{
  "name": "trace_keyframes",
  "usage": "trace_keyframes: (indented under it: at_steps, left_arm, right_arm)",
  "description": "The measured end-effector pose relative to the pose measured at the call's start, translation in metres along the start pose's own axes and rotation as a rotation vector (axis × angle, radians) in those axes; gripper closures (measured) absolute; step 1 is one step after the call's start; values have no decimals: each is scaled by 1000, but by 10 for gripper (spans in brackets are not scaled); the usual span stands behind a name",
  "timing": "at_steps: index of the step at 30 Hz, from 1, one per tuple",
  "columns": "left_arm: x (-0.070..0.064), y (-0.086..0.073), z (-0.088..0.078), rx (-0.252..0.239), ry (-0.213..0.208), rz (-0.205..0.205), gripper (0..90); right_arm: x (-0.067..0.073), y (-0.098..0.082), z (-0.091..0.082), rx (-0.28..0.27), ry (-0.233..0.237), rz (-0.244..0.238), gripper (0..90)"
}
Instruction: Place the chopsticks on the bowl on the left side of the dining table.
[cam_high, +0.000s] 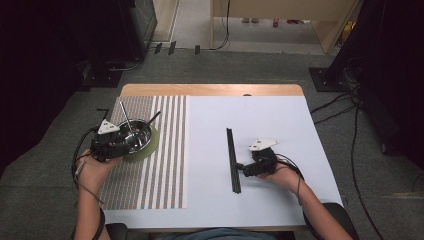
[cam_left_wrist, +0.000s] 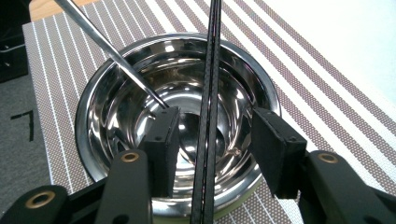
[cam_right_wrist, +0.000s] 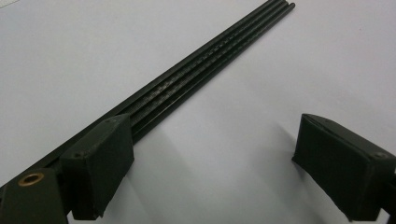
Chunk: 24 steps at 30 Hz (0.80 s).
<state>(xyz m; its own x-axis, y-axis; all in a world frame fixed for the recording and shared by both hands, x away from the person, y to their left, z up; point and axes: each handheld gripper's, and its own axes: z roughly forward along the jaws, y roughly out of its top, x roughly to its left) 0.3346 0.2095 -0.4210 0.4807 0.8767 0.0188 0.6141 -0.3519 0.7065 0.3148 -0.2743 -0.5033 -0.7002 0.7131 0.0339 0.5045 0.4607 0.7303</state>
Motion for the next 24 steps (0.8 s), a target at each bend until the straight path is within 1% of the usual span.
trace_keyframes:
  at_steps: [5, 9, 11, 14, 19, 24]
  left_arm:
    - [-2, -5, -7, -16, 38, -4, 422]
    - [0, -11, -15, -30, 43, -37, 407]
    - [1, -15, -18, -35, 55, -42, 405]
    - [2, -20, -21, -33, 59, -51, 401]
    - [4, -28, -22, -27, 76, -59, 383]
    - [7, -31, -22, -27, 72, -73, 375]
  right_arm:
    - [0, 0, 0, 0, 0, 0, 114]
    - [0, 0, 0, 0, 0, 0, 114]
    - [0, 0, 0, 0, 0, 0, 114]
    - [0, 0, 0, 0, 0, 0, 114]
    - [0, 0, 0, 0, 1, 2, 114]
    - [0, 0, 0, 0, 1, 1, 114]
